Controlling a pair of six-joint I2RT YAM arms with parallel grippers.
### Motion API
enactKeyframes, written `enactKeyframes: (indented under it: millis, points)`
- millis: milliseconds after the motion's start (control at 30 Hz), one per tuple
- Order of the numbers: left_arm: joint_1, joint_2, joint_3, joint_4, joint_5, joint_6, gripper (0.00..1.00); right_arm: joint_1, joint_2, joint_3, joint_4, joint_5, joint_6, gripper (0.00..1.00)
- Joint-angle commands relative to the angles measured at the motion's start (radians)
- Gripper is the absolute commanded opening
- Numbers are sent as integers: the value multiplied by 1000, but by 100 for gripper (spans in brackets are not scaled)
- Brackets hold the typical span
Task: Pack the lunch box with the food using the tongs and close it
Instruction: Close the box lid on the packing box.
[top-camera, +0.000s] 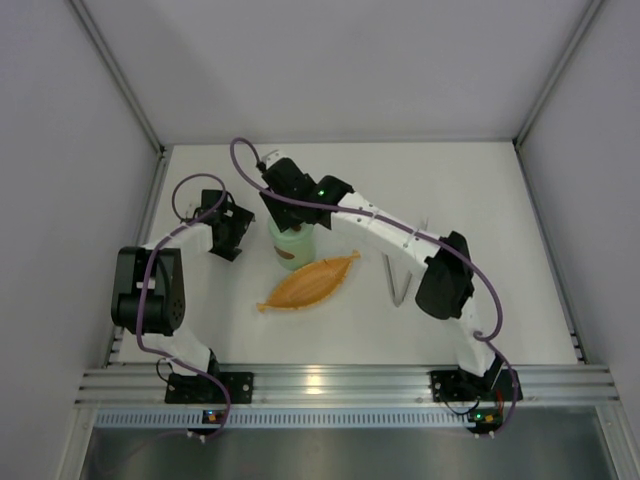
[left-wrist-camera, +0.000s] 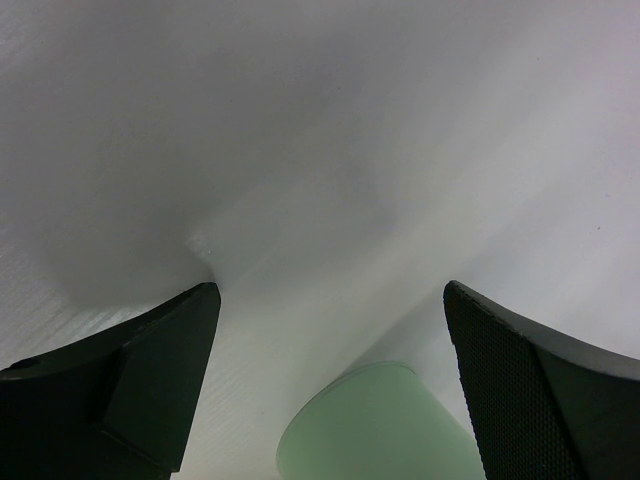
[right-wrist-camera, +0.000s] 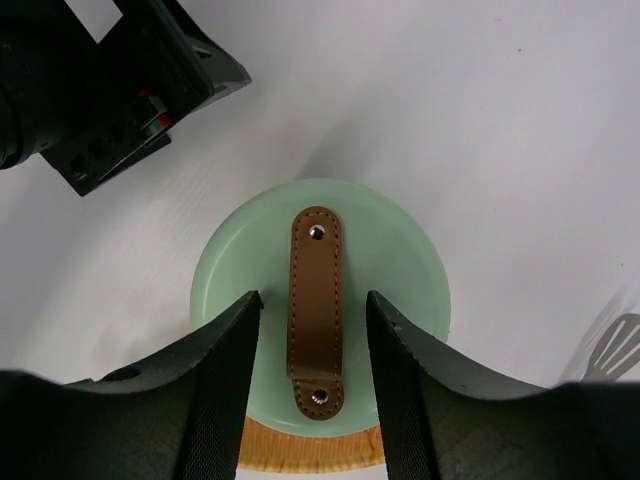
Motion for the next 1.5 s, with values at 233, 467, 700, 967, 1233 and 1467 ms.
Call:
enactKeyframes:
  millis: [233, 467, 700, 967, 1233, 1467]
  points:
    - [-1, -5, 6, 34, 2, 9, 98, 25, -52, -208, -88, -10, 73, 46]
    - [-1, -15, 26, 9, -4, 21, 98, 25, -108, -328, 16, -12, 107, 47]
    - [-1, -24, 60, -3, -5, 47, 99, 21, -144, -334, 69, 42, 105, 47]
    - [-1, -61, 173, -51, 10, 101, 99, 14, -195, -239, 66, 73, 102, 49]
    - [-1, -93, 333, -134, 2, 185, 99, -7, -275, -150, 130, 82, 68, 52]
    - [-22, -119, 486, -203, 36, 322, 99, -88, -420, -205, 207, 93, 91, 56]
